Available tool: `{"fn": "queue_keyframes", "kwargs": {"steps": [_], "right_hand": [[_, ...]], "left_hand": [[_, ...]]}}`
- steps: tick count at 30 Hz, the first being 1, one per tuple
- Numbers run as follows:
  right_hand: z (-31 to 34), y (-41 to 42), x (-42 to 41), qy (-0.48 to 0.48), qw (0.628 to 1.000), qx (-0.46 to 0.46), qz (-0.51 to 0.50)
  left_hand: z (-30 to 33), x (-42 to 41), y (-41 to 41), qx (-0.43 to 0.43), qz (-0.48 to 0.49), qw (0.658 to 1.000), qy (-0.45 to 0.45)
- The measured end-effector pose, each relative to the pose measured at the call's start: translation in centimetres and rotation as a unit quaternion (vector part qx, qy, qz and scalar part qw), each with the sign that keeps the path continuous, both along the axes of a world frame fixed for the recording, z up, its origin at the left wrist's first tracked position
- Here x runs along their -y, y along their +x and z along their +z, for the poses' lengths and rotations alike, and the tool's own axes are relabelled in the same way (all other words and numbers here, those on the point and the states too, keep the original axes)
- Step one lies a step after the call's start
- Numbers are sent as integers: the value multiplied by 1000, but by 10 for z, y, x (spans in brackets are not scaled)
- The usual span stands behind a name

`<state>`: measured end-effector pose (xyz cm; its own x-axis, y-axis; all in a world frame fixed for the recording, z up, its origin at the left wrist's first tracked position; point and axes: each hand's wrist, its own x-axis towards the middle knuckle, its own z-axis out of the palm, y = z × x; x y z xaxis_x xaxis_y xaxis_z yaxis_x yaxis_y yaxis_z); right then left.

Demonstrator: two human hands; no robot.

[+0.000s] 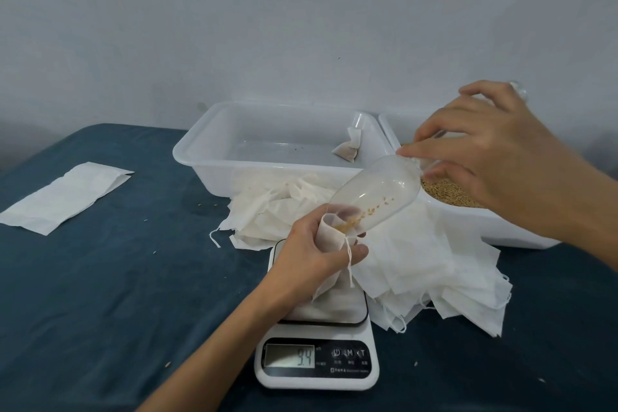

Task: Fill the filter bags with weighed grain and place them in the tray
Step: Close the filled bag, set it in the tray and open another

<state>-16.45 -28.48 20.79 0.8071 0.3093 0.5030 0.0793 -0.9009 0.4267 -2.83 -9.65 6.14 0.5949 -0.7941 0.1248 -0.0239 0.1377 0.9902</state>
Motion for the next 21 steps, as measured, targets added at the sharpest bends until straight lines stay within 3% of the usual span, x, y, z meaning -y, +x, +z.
{"fn": "queue_keyframes", "kwargs": {"steps": [7,11,16,21], "right_hand": [[-3,-2,-3,-51,997,46,28],[-8,-1,2,-33,997,63,19],[-18,-4,26,140,987,50,-54],[-46,-3,73,366,914,93,-149]], "left_hand": [[-1,0,2,15,22,1000,1],[-1,-2,3,11,30,999,-12],[2,-4,4,30,29,999,-9],[4,-3,4,19,34,999,-15]]}}
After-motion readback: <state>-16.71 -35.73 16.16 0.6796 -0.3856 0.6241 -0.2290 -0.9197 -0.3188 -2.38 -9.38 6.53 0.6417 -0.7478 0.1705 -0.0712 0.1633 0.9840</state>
